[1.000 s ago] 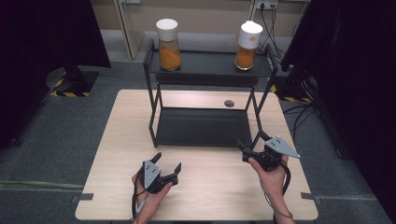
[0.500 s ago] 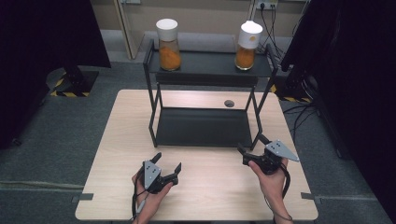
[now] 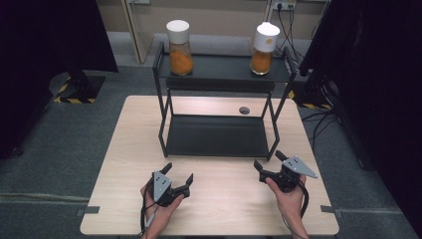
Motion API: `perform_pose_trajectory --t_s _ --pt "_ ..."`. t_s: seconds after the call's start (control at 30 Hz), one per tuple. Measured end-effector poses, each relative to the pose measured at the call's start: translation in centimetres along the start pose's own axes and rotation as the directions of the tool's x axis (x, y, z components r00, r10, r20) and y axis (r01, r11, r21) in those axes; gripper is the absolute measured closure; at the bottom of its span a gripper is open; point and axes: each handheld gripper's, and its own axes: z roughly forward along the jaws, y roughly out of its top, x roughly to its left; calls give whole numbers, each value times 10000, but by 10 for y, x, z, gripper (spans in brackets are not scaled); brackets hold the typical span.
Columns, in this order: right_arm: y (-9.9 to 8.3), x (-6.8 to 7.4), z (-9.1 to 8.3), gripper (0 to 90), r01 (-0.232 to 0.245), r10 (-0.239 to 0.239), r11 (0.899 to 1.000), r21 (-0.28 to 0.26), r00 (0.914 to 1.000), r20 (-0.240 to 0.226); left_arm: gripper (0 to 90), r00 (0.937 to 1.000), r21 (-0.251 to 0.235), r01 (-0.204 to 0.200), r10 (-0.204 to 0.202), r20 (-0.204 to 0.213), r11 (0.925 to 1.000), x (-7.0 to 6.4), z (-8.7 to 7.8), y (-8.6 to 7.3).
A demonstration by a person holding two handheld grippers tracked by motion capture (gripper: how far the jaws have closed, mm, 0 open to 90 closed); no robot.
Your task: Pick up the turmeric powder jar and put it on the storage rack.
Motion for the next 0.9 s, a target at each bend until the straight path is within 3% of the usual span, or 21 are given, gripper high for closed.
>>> perform_pose_trajectory --t_s 0.63,0.9 --pt "-29 -1 -2 58 -131 133 9960 888 9999 -8 127 10000 2 -9 9 -2 10000 0 0 0" --pt "-30 0 -2 55 7 -4 9965 832 10000 -42 127 10000 8 -31 31 10 10000 0 0 0"
